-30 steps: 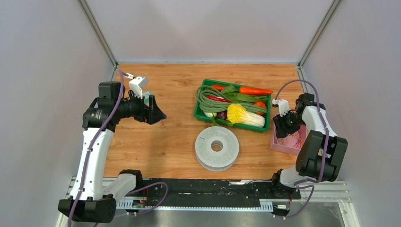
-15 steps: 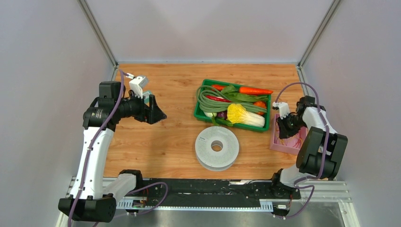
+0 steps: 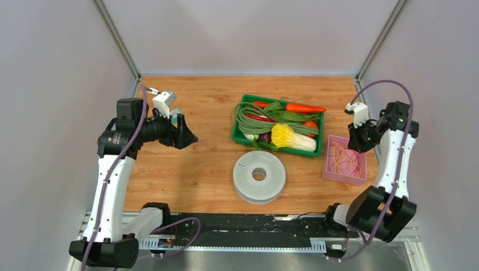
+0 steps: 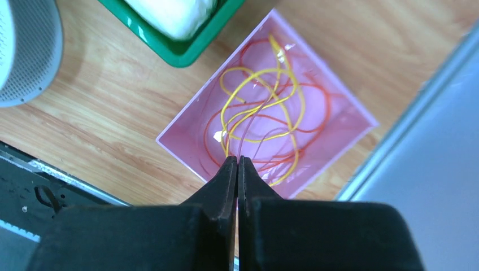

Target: Wrap the cables

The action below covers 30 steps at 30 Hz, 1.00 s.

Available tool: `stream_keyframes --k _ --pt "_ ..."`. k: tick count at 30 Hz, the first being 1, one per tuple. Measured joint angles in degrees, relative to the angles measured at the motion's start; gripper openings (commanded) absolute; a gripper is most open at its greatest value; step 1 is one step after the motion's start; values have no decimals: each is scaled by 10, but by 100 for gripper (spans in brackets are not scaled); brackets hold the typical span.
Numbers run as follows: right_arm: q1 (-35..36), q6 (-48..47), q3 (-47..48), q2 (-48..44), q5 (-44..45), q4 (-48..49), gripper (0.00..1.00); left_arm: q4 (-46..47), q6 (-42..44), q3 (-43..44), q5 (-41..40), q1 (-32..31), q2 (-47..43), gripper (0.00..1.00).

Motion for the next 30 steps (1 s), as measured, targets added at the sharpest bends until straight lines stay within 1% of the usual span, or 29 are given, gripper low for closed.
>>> stream_keyframes --k 3,6,12,17,23,27,30 --pt "-5 1 56 -41 -17 -30 0 0 0 0 -2 0 -6 92" --pt "-5 11 115 -60 -34 -55 0 0 0 0 -2 0 -12 92" --pt "-5 54 242 -58 -64 -82 0 0 0 0 -2 0 -23 92" --pt "-5 101 356 -48 -81 -81 0 1 0 0 -2 0 -30 92" --pt "-5 187 453 -53 -99 -16 0 7 -2 0 -1 0 -34 92" --pt "-5 261 500 -53 -111 55 0 15 -5 0 -1 0 -34 92" --pt "-5 336 519 -54 -129 134 0 22 -10 0 1 0 -34 92"
